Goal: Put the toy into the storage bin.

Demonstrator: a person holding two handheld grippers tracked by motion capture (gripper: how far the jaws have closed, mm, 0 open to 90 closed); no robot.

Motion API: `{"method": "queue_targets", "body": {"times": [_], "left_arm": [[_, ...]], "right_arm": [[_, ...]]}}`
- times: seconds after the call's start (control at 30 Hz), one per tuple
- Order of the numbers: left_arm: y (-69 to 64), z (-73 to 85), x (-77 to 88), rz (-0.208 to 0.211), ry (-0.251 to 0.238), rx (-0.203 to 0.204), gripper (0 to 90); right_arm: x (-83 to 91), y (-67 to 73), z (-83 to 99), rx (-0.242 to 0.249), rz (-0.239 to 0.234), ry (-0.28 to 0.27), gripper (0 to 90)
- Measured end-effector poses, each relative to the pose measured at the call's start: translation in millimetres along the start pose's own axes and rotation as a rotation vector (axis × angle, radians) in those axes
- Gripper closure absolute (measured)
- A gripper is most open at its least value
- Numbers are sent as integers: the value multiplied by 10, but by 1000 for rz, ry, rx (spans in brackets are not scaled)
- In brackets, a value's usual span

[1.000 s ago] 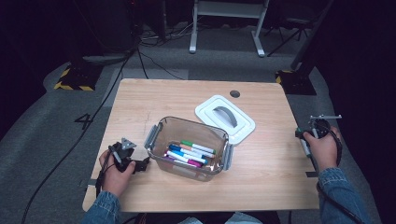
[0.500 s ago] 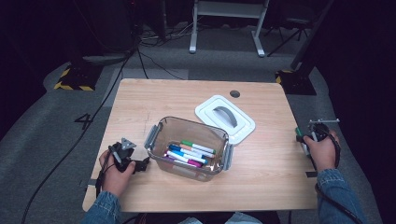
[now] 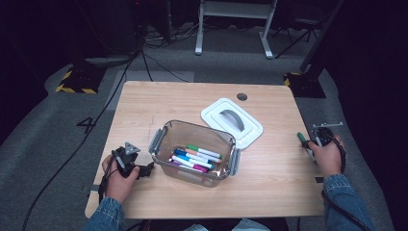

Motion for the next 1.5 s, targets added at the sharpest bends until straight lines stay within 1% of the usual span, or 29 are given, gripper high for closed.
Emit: {"method": "queue_targets", "body": {"times": [0.07,0.1,0.17,0.2,0.27,0.47,0.57,0.63,0.83,0.97,1.03,1.07,1.1,1.13,1.3,1.5], "left_arm": [[0,0,0,0,0,0,2],[1,-1,0,0,0,-1,2],[0,0,0,0,0,0,2],[1,-1,-1,0,-1,-1,2],[0,0,0,0,0,0,2],[1,-1,0,0,-1,-1,2],[1,-1,-1,0,-1,-1,2],[1,-1,-1,0,-1,-1,2],[1,-1,-1,0,0,-1,2],[1,-1,-1,0,-1,-1,2],[1,-1,-1,0,-1,-1,2],[0,0,0,0,0,0,2],[1,-1,-1,0,-1,-1,2],[1,-1,-1,0,-1,-1,2],[0,0,0,0,0,0,2],[2,-1,-1,0,-1,-1,1]], "right_arm": [[11,13,11,2,-8,0,704],[16,16,16,7,-7,0,713],[29,30,29,2,-14,4,729],[31,26,34,10,-12,3,737],[41,46,42,10,-20,3,767],[57,60,51,27,-1,11,776],[60,77,51,12,-6,11,776],[71,96,44,-4,-19,6,777],[199,191,-71,-4,-70,-30,777],[344,318,-213,15,-113,-65,776],[424,389,-297,35,-130,-87,777],[505,470,-385,55,-149,-108,777],[505,470,-385,55,-149,-108,777],[544,512,-428,68,-157,-117,777],[733,752,-638,116,-203,-159,776],[912,1086,-853,180,-264,-197,776]]}}
Point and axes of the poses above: each handheld gripper's, and its own axes: x roughly backward along the jaws, z roughly out of its underside, y roughly to its left, the point moved 7 cm from there along -x, roughly forward along the jaws, and after that the axes turned 9 degrees about -y, right-handed, at the moved point
